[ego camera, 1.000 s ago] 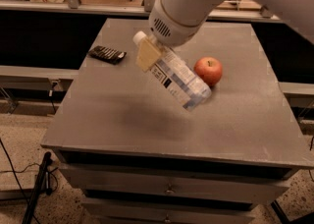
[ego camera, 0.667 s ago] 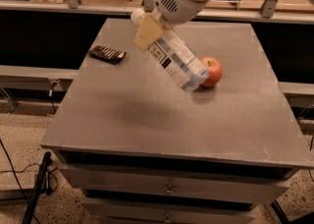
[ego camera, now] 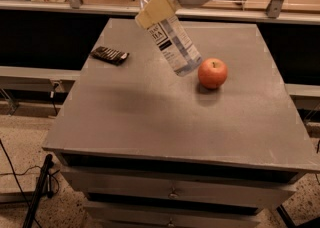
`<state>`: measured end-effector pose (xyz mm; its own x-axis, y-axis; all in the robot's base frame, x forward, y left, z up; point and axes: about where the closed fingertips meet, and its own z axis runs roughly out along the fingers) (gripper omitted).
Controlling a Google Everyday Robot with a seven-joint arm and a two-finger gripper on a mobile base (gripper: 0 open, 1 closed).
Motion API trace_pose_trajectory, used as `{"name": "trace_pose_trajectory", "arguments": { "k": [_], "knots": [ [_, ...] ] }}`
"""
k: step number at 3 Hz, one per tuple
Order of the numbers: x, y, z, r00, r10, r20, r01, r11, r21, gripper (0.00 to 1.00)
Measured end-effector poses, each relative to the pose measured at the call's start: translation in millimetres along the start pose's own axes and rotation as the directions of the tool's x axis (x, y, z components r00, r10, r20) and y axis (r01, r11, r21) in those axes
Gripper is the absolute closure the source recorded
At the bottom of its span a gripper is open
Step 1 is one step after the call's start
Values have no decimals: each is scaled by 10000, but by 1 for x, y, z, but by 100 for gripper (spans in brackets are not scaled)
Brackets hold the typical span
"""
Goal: Place blue plastic bottle upright
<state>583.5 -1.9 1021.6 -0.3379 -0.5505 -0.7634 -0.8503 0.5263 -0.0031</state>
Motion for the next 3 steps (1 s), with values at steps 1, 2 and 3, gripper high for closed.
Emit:
{"name": "trace_pose_trajectory", "arguments": {
  "k": [1, 2, 3],
  "knots": [
    [6, -8, -5, 9816, 147, 1905, 46, 9949, -1003, 100],
    [-1, 7, -19, 9564, 5, 2920, 485, 9858, -1606, 100],
    [-2, 8, -19, 9568, -40, 2907, 524, 9859, -1588, 100]
  ]
}}
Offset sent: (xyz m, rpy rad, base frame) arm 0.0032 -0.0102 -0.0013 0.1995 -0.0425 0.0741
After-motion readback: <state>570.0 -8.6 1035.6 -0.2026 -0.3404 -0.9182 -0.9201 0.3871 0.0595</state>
